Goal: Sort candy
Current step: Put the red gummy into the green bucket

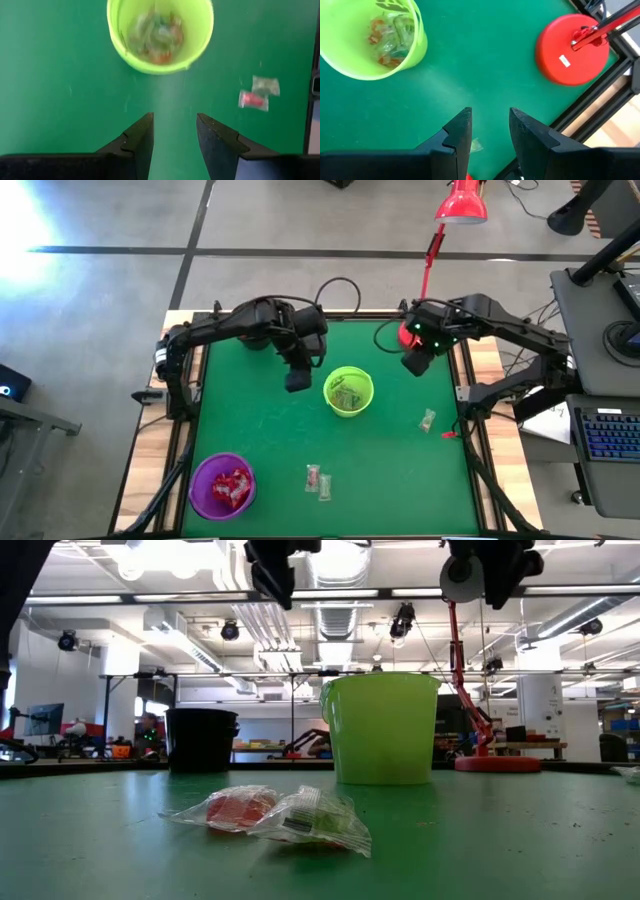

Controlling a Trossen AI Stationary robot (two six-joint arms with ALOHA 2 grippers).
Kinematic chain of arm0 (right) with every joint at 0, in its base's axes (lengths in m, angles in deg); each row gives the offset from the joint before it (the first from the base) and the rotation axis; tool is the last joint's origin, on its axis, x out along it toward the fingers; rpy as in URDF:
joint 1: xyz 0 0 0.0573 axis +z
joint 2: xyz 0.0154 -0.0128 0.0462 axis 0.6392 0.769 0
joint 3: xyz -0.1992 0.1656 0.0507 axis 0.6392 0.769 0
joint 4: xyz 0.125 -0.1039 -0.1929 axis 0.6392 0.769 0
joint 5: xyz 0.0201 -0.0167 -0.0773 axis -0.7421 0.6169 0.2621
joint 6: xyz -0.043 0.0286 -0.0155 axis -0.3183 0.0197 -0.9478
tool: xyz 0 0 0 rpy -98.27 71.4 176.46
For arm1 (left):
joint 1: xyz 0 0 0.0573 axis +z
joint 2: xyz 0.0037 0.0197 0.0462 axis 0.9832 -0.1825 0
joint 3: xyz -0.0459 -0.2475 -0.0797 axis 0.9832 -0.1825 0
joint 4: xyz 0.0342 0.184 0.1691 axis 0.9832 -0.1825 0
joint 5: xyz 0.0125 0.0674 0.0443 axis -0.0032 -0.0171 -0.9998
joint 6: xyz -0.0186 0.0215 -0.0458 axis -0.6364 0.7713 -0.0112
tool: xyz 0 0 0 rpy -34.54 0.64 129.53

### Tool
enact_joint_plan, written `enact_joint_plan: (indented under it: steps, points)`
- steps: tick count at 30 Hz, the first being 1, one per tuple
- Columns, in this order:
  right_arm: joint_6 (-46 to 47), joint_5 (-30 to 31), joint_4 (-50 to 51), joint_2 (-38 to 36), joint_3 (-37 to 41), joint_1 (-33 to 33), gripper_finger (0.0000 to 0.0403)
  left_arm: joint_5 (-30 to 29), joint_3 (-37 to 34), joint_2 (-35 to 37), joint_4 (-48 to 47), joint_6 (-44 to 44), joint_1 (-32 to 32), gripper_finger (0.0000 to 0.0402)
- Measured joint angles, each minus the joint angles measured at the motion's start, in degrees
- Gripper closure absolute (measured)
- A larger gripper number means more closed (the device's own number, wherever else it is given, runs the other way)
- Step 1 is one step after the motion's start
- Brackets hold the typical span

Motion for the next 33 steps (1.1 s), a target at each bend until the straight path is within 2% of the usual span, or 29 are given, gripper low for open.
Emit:
enact_joint_plan:
  steps: [9, 18, 25, 33]
  points:
    - [11.4, 0.0, -0.2, 1.2, 0.8, 7.1, 0.0282, 1.1, -1.7, 0.6, -8.0, 2.0, -4.3, 0.0271]
    - [18.2, 0.0, -0.2, 1.2, 1.2, 15.8, 0.0282, 0.7, -2.6, 0.7, -8.2, -1.1, -12.3, 0.0271]
    - [22.0, 0.0, -0.2, 1.2, 1.3, 20.9, 0.0282, -3.5, -4.4, 0.7, -4.8, -13.1, -17.5, 0.0271]
    - [20.8, 0.0, -0.2, 1.2, 1.4, 24.9, 0.0282, -5.6, -6.0, 0.7, -1.5, -34.9, -22.1, 0.0271]
